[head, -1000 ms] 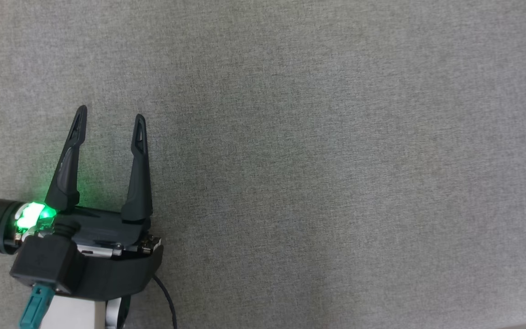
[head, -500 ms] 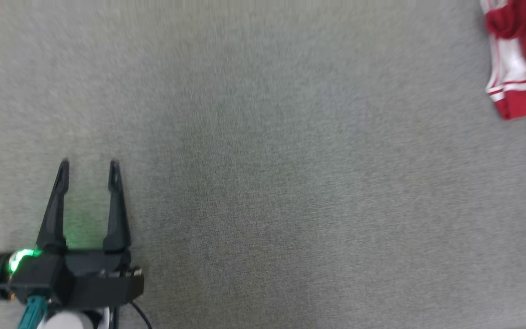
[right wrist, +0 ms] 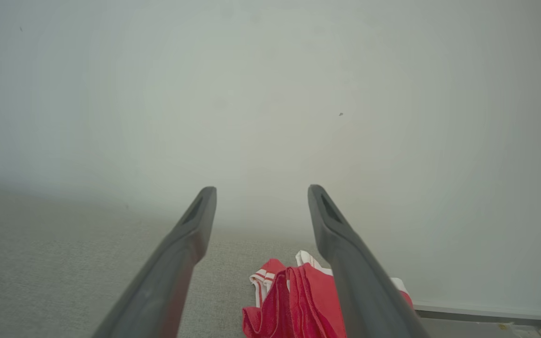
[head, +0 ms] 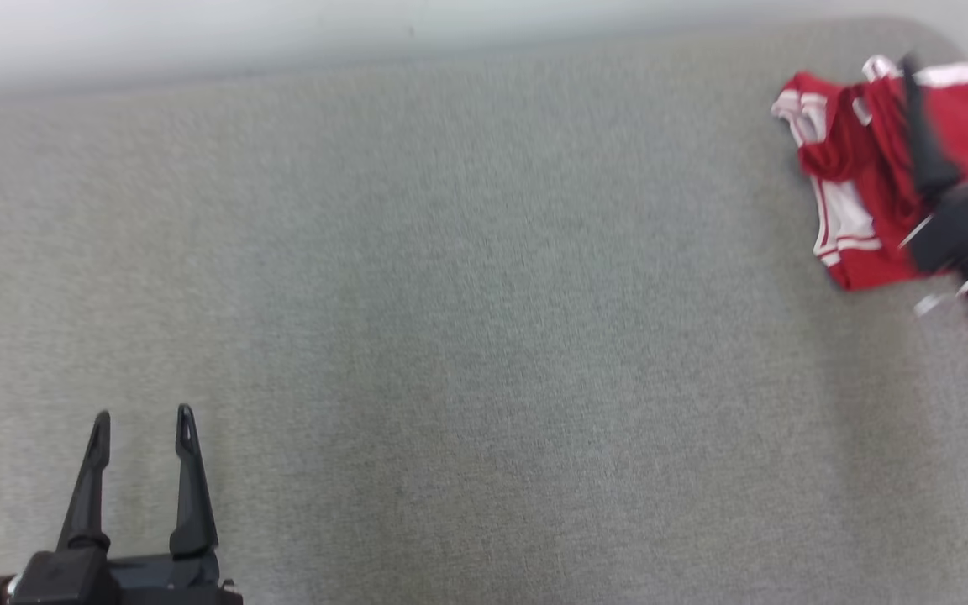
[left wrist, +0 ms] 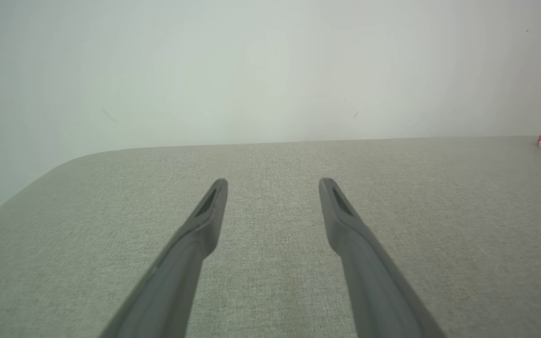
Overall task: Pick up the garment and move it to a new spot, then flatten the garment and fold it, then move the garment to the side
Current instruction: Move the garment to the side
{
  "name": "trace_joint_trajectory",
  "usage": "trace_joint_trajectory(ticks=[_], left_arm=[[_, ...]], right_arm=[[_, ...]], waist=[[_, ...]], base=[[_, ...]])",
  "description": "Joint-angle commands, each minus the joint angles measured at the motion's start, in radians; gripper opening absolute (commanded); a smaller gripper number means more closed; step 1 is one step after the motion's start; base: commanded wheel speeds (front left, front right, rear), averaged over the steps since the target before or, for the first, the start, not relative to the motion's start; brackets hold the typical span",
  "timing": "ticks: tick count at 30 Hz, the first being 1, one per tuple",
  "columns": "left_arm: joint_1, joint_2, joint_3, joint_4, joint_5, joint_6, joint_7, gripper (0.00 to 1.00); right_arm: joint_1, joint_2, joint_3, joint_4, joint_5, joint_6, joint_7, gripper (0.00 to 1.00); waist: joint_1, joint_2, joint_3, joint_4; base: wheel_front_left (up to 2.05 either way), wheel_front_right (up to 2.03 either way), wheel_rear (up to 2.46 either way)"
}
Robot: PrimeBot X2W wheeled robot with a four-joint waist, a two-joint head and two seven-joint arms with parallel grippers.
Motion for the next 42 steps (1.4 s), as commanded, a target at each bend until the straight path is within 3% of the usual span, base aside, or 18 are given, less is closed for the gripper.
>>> trace_joint_trajectory(ticks=[1, 12, 24, 34, 42], left_arm=[[0.021, -0.003, 0.004, 0.007, -0.002, -0.003, -0.003, 1.00], [0.058, -0.005, 0.007, 0.054, -0.005, -0.014, -0.003, 1.00], [0.067, -0.007, -0.002, 0.096, -0.012, -0.021, -0.003, 1.00], [0.063, -0.008, -0.004, 0.116, -0.010, -0.032, -0.003, 1.00], [0.067, -0.009, -0.010, 0.119, -0.010, -0.038, -0.003, 1.00]], right_arm=[[0.049, 0.035, -0.018, -0.015, -0.018, -0.003, -0.008, 1.00], [0.342, 0.224, -0.145, -0.144, -0.101, -0.003, -0.021, 1.00], [0.593, 0.366, -0.242, -0.287, -0.149, -0.003, -0.022, 1.00], [0.765, 0.461, -0.313, -0.397, -0.215, -0.003, -0.022, 1.00], [0.842, 0.501, -0.366, -0.451, -0.275, -0.003, -0.022, 1.00]], waist=[[0.0002, 0.0001, -0.079, 0.025], [0.0002, 0.0001, -0.175, 0.060], [0.0002, 0.0001, -0.221, 0.083], [0.0002, 0.0001, -0.236, 0.088], [0.0002, 0.0001, -0.244, 0.094]], base=[[0.00, 0.00, 0.00], [0.00, 0.00, 0.00], [0.00, 0.00, 0.00], [0.00, 0.00, 0.00], [0.00, 0.00, 0.00]])
